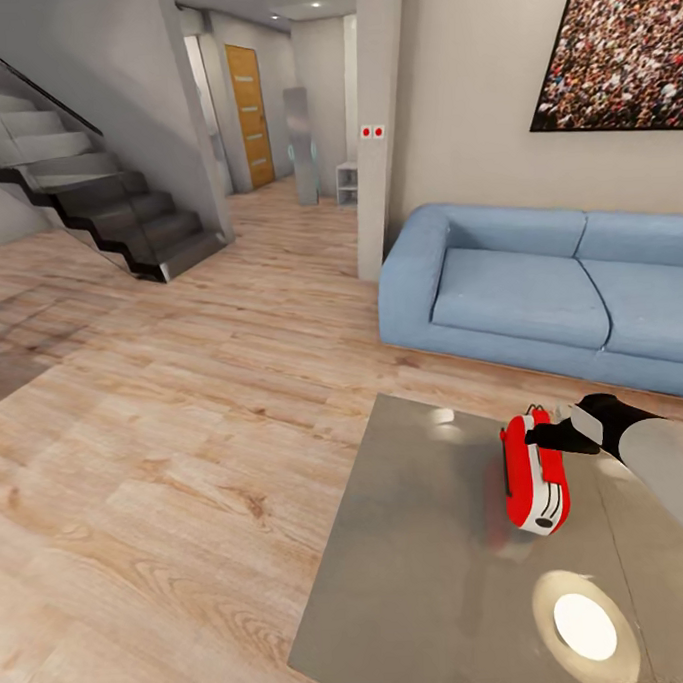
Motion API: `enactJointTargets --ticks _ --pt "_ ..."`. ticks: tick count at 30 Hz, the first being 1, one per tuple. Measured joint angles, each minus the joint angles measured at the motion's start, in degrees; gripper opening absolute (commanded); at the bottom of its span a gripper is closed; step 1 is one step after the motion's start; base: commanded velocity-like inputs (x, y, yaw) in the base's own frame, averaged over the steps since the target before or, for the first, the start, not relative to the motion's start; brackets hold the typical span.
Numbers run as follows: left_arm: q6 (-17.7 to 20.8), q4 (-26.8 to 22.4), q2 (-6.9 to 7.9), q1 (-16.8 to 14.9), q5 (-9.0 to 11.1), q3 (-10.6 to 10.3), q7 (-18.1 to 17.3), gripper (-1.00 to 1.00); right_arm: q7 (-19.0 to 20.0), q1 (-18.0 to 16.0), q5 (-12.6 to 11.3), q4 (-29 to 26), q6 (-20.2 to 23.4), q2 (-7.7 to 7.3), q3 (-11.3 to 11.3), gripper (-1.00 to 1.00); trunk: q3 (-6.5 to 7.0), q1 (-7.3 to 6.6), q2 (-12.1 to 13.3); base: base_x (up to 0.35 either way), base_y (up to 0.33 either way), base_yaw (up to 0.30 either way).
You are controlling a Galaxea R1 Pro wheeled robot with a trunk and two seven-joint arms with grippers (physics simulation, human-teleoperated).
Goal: Turn on the radio receiver that's on the table in the living room.
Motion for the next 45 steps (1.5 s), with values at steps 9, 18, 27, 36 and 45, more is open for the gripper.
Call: enactJointTargets --ticks 9,18,27,36,45 --pt "0.0 0.0 -0.01 0.0 0.0 0.0 0.0 1.0 0.0 0.0 0.0 0.0 0.0 0.0 0.0 1.0 -0.83 0.0 0.0 0.0 0.0 0.0" --pt "0.0 0.0 -0.08 0.0 0.0 0.0 0.0 1.0 0.0 0.0 0.0 0.0 0.0 0.0 0.0 1.0 -1.67 0.0 0.0 0.0 0.0 0.0" --pt "0.0 0.0 -0.08 0.0 0.0 0.0 0.0 1.0 0.0 0.0 0.0 0.0 0.0 -0.02 0.0 1.0 -2.5 0.0 0.0 0.0 0.0 0.0" --pt "0.0 0.0 -0.08 0.0 0.0 0.0 0.0 1.0 0.0 0.0 0.0 0.0 0.0 0.0 0.0 1.0 -2.67 0.0 0.0 0.0 0.0 0.0" --pt "0.0 0.0 -0.08 0.0 0.0 0.0 0.0 1.0 -0.1 0.0 0.2 0.0 0.0 0.0 0.0 1.0 -2.68 0.0 0.0 0.0 0.0 0.0"
